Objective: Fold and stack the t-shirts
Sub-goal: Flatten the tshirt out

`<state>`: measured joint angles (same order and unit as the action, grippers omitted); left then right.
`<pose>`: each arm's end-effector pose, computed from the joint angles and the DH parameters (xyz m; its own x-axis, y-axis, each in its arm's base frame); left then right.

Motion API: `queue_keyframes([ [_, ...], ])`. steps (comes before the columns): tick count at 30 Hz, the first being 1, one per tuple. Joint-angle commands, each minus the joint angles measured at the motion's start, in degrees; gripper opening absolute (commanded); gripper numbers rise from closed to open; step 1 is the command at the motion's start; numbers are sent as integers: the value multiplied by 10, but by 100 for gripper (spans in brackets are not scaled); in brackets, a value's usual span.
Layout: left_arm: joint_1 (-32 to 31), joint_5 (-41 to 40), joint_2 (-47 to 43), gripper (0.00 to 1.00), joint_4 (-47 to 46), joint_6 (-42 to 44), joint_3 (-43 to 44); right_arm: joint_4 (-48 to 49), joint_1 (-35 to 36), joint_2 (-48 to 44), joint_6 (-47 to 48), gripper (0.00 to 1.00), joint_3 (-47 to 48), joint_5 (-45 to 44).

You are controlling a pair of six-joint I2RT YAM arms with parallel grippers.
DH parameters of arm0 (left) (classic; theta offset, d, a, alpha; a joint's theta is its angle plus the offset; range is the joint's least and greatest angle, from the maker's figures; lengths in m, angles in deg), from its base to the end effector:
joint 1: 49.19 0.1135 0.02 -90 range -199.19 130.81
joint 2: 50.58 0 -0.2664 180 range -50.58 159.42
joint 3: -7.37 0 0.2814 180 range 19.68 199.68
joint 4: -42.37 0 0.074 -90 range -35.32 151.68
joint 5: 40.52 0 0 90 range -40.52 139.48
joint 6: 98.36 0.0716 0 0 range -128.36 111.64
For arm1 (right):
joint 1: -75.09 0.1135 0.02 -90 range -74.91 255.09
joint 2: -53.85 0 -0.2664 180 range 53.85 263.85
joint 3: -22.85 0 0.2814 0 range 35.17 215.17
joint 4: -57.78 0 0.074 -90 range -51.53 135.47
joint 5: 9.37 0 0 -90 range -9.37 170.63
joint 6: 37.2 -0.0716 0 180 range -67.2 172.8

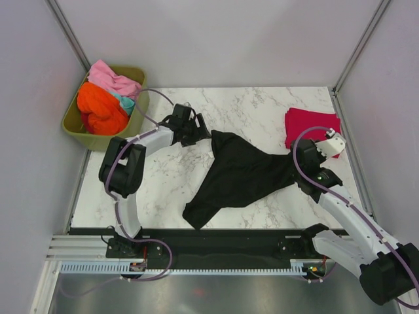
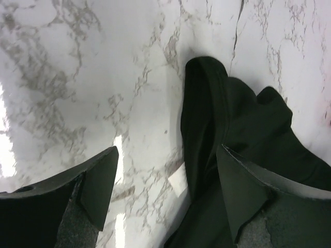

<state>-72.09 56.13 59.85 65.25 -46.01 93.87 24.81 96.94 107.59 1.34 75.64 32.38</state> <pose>0.4293 -0.1903 0.1432 -0.8125 -0.3154 -0.4903 -0.0464 0.8733 -0.4849 0.2471 0.0415 0.2557 -0.0671 0.5342 -0.8427 0.6087 0.6911 0.3897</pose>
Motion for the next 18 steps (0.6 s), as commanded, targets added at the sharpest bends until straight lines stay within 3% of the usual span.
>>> queue_keyframes([
  [1, -7, 33, 57, 84, -9, -37, 57, 3, -2, 3, -7, 0, 0, 2],
  [8, -9, 46, 136, 84, 4, -72, 169, 7, -2, 4, -5, 0, -2, 7],
  [10, -11, 53, 160, 78, 9, -78, 205, 9, -2, 3, -5, 0, -3, 7],
  [14, -17, 72, 198, 47, 10, -80, 249, 10, -2, 6, -4, 0, -1, 9],
  [15, -19, 74, 203, 36, 10, -81, 249, 10, -2, 6, -3, 0, -1, 11],
  [18, -21, 54, 197, 16, 17, -88, 229, 11, -3, 5, 0, 0, 0, 7],
])
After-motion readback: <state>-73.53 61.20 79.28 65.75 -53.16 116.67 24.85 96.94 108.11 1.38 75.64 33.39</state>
